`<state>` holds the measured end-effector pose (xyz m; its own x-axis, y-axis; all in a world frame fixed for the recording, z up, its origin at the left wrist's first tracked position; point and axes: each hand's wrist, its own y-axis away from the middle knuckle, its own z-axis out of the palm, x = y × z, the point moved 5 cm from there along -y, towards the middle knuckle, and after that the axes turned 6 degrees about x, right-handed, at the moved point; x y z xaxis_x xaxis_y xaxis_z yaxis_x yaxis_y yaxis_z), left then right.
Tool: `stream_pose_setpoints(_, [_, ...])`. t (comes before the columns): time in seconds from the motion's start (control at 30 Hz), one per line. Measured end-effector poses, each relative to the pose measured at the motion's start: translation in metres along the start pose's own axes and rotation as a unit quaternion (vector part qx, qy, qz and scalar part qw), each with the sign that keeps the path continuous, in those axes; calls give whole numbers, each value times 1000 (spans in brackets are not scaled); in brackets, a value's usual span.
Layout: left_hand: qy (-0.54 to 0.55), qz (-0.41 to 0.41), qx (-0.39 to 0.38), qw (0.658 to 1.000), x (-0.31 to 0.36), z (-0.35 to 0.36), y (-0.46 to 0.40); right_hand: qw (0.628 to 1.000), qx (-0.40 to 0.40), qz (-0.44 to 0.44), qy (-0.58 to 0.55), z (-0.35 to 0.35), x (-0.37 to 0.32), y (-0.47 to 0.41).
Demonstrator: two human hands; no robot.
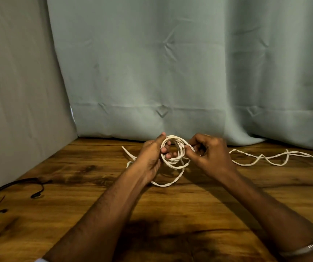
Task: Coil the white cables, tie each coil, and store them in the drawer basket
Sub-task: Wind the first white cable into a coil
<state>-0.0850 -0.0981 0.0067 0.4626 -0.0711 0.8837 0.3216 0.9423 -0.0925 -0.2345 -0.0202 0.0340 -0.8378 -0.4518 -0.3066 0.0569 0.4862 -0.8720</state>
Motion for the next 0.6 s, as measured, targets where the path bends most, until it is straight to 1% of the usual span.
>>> stream_pose_setpoints(0.07, [-15,5,-5,1000,0,3,2,1000,10,20,-5,0,4,0])
stream_pose_setpoints(0.17, [-45,11,-13,999,0,10,9,995,22,86,-43,0,13,0])
stream_pose_setpoints(0.27, [-114,52,-31,992,4,15,16,986,7,137,-94,4,17,1])
stream_pose_setpoints(0.33, [-145,69,-34,986,5,15,18,984,-17,151,-98,7,19,4])
stream_pose_setpoints(0.4, [-154,73,-31,985,8,14,21,983,-57,153,-81,10,19,5])
stream_pose_setpoints(0.47, [-155,75,-41,984,11,17,24,981,-114,136,-73,14,15,5])
stream_pose_setpoints(0.53, [-150,73,-59,984,11,20,27,976,-150,109,-119,20,6,6])
stream_pose_setpoints(0.6, [-151,70,-78,983,11,23,31,968,-157,95,-172,22,-3,6])
